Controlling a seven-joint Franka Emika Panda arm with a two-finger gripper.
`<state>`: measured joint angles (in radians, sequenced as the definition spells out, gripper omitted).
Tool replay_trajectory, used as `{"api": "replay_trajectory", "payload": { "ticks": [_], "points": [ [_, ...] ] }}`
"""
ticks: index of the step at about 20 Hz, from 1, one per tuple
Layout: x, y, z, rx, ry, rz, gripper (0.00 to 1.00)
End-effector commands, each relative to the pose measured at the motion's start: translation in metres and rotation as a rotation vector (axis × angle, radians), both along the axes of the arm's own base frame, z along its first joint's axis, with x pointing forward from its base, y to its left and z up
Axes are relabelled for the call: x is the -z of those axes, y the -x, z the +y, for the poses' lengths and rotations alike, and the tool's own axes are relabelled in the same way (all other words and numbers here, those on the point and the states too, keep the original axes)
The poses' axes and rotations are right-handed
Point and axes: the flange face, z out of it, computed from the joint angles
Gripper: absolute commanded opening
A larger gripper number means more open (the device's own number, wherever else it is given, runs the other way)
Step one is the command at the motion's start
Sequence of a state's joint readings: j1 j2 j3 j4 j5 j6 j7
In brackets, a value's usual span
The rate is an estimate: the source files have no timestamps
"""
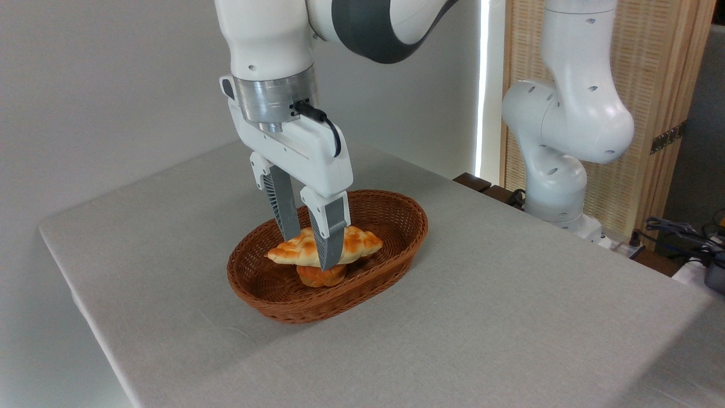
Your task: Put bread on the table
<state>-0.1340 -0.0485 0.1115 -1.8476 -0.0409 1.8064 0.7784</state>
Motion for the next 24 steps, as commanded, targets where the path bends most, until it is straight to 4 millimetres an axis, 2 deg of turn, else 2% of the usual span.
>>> {"api": "replay_trajectory", "payload": {
  "ticks": [1,5,9,14,19,24],
  "points": [
    [-0.017,-0.007,-0.001,-0.004,0.007,-0.024,1.0],
    [-0.01,-0.007,-0.007,0.008,0.006,-0.009,1.0],
    [-0.016,-0.005,-0.007,0.002,0.009,-0.018,1.0],
    [-0.009,-0.004,-0.008,0.005,0.008,0.008,1.0],
    [-0.01,-0.004,-0.007,0.002,0.008,0.005,1.0],
    [0.002,0.002,-0.011,0.014,0.008,0.031,1.0]
  ]
}}
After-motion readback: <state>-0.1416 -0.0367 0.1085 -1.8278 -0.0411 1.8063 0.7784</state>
